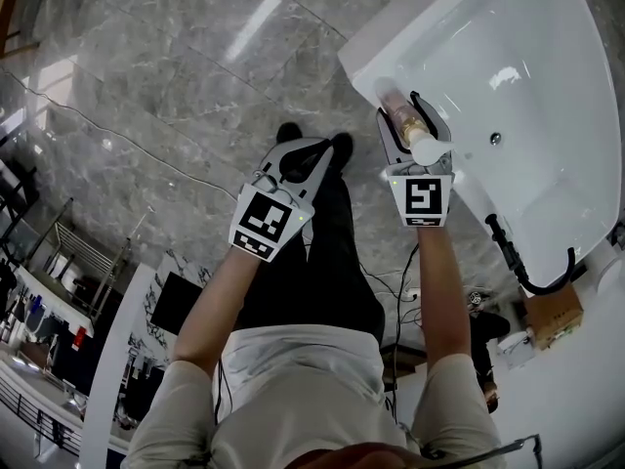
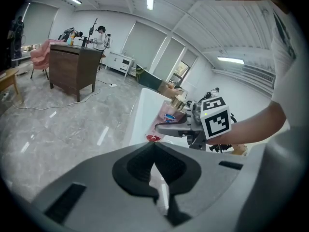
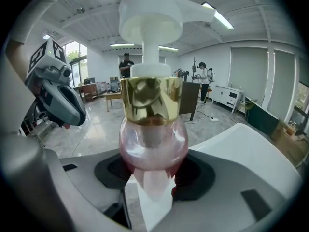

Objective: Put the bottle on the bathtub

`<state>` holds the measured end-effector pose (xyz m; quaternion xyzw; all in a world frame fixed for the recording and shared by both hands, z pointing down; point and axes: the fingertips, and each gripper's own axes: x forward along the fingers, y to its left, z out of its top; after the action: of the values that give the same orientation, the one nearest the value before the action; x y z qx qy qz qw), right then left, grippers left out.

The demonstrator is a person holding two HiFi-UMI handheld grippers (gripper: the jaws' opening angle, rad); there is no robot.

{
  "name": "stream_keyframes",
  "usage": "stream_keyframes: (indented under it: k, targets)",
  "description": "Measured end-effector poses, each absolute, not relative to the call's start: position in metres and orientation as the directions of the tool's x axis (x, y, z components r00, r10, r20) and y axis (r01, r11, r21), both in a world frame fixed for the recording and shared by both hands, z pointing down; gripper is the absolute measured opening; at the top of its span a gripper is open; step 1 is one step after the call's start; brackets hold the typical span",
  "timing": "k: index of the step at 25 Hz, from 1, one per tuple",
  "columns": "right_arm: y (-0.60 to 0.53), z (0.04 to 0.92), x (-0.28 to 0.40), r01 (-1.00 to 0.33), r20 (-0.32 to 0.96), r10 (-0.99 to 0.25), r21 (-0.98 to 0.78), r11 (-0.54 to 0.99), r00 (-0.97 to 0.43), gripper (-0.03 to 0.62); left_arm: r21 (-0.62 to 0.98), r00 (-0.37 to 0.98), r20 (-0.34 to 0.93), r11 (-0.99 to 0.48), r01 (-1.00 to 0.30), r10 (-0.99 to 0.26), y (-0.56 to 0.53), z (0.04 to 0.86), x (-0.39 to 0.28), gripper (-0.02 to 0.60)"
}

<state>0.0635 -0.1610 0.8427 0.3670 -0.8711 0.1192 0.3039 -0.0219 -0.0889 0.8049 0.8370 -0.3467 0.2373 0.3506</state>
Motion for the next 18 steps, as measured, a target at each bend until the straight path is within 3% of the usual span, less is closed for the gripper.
stream_keyframes:
  k: [18]
  targets:
    - [-0.152, 0.83, 0.066, -0.705, 0.604, -0.542, -0.048, 0.708, -0.585, 0.302, 0.427, 0.656, 0.635, -0.523, -0.738, -0.409, -0.064, 0.784, -0.018, 0.005]
